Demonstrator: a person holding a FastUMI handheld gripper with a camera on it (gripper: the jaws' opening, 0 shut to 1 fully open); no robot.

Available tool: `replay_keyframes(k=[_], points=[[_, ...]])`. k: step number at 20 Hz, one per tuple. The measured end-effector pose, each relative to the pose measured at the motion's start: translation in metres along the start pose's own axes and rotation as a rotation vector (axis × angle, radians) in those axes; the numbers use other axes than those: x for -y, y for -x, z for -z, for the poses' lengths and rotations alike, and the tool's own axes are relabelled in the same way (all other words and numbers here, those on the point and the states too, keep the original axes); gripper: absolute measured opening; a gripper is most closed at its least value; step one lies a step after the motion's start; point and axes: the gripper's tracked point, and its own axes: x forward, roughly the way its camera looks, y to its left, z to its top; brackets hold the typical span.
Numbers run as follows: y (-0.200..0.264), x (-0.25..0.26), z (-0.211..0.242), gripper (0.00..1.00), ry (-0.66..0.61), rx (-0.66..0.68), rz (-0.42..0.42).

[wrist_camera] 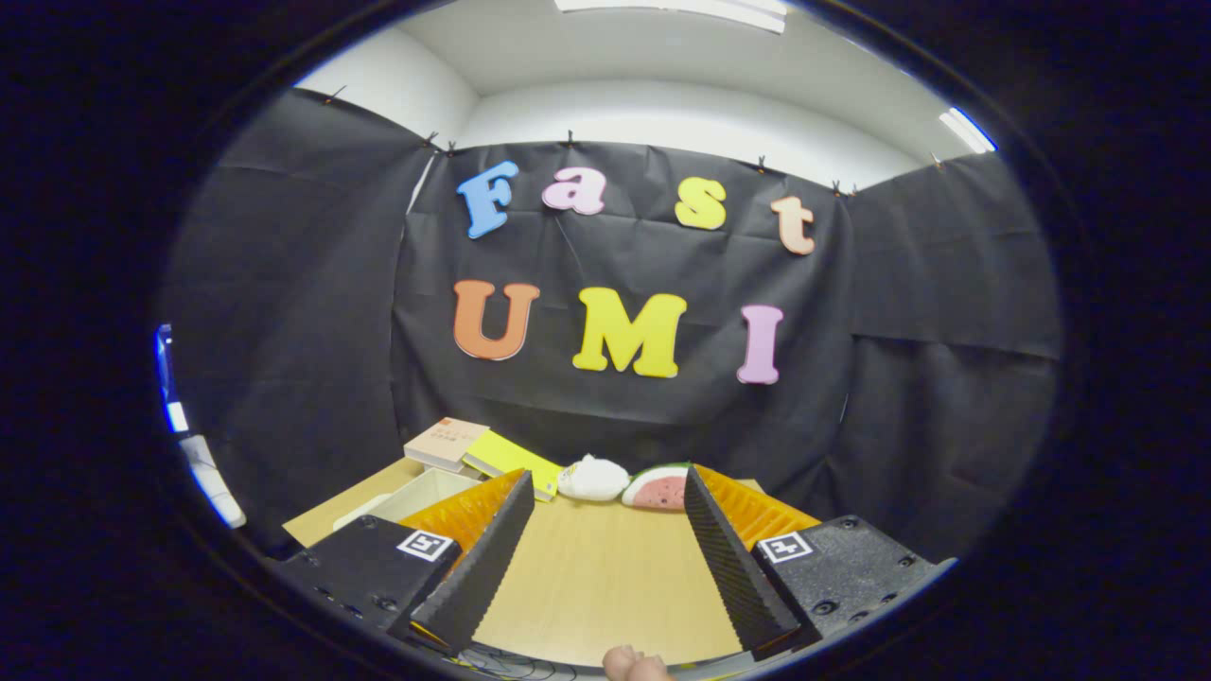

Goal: Open the storage box then place both shoes into the box .Put the left shoe in first, then the right shoe, with the right side of both shoes facing outward in a uniform manner.

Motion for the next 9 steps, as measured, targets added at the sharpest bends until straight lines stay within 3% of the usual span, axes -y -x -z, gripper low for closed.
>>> replay_keyframes(k=[9], points=[[-0.002,0.007,-0.02,1.0,-0.06,0.046,0.031]])
